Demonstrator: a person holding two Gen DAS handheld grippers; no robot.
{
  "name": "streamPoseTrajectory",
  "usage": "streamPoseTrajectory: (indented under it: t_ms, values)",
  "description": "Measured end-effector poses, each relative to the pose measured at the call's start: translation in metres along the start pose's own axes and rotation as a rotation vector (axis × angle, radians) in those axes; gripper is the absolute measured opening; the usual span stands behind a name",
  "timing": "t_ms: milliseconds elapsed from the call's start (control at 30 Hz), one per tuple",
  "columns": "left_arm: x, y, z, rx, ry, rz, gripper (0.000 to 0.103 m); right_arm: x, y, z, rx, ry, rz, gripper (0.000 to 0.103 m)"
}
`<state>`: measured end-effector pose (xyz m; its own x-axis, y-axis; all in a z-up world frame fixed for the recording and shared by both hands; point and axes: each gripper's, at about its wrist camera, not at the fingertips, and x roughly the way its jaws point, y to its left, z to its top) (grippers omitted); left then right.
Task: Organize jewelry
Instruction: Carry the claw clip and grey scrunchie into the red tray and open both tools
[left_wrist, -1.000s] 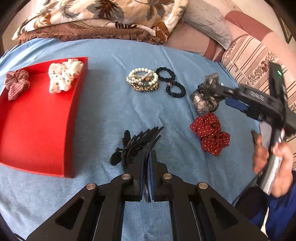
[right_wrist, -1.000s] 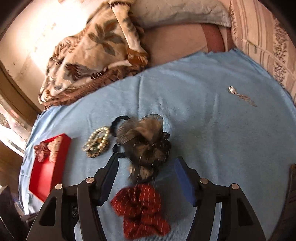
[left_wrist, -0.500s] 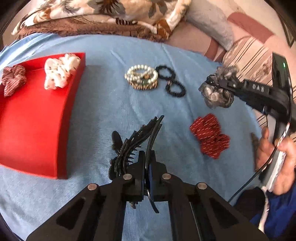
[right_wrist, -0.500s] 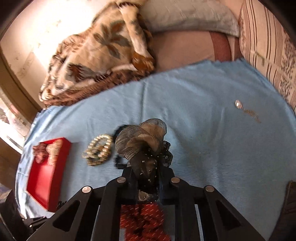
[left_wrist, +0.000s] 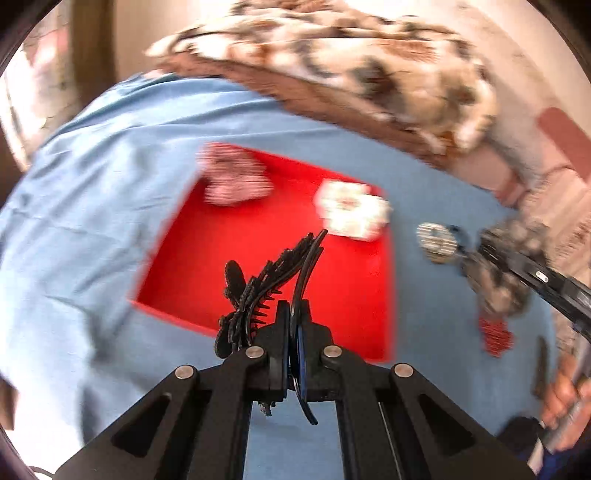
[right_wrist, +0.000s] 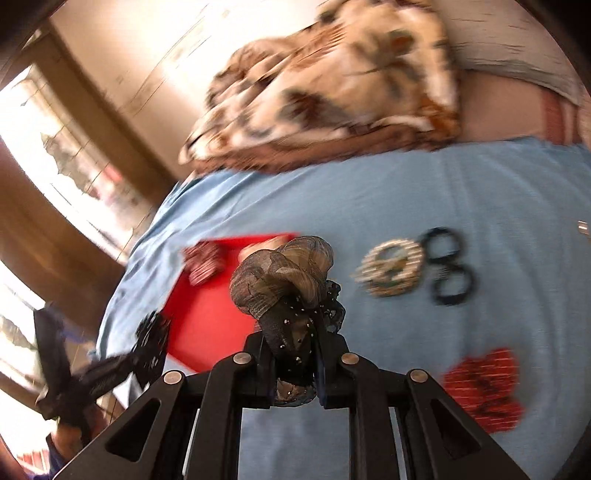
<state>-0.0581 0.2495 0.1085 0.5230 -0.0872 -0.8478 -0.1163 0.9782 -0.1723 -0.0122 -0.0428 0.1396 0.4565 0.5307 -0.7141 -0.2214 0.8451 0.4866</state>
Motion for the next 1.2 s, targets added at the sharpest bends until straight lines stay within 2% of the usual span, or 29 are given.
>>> streamPoseTrajectory:
  t_ms: [67,167,233,367,433,500,533,633,667,700,767,800,933,1033,1200]
  values:
    - [0.012,0.024,0.005,-0.032,0.024,0.040,0.003,0.019,0.024,-0.003,-0.028,0.038,0.025,0.017]
    - [0.031,0.054,0.008,-0.082,0.061,0.053,0.004,0.058,0.059,-0.011,-0.069,0.107,0.040,0.017]
    - [0.037,0.062,0.011,-0.087,0.038,0.055,0.005,0.077,0.069,-0.017,-0.080,0.137,0.033,0.017]
    - [0.049,0.068,0.023,-0.079,0.023,0.092,0.005,0.108,0.078,-0.027,-0.090,0.181,0.001,0.017]
    - [0.056,0.071,0.026,-0.080,0.026,0.084,0.006,0.120,0.075,-0.031,-0.092,0.202,-0.015,0.017]
    - [0.061,0.074,0.029,-0.076,0.026,0.084,0.006,0.127,0.075,-0.033,-0.092,0.216,-0.026,0.020]
    - [0.063,0.074,0.030,-0.072,0.026,0.083,0.006,0.129,0.075,-0.033,-0.093,0.219,-0.032,0.025]
    - [0.064,0.075,0.031,-0.080,0.036,0.056,0.011,0.130,0.075,-0.034,-0.103,0.215,-0.058,0.040]
    - [0.063,0.075,0.032,-0.088,0.036,0.044,0.019,0.128,0.076,-0.033,-0.108,0.215,-0.062,0.049]
    - [0.059,0.076,0.033,-0.100,0.029,0.028,0.031,0.126,0.077,-0.032,-0.114,0.211,-0.066,0.051]
    - [0.047,0.077,0.033,-0.128,0.000,-0.001,0.045,0.121,0.080,-0.030,-0.133,0.199,-0.075,0.055]
    - [0.040,0.077,0.034,-0.139,-0.018,-0.012,0.048,0.117,0.081,-0.029,-0.144,0.193,-0.076,0.055]
    - [0.011,0.076,0.034,-0.166,-0.070,-0.042,0.049,0.103,0.086,-0.026,-0.178,0.168,-0.086,0.059]
    - [-0.008,0.073,0.031,-0.174,-0.110,-0.035,0.055,0.086,0.083,-0.025,-0.179,0.142,-0.087,0.061]
    - [-0.024,0.062,0.022,-0.154,-0.136,-0.014,0.055,0.057,0.066,-0.025,-0.161,0.097,-0.105,0.061]
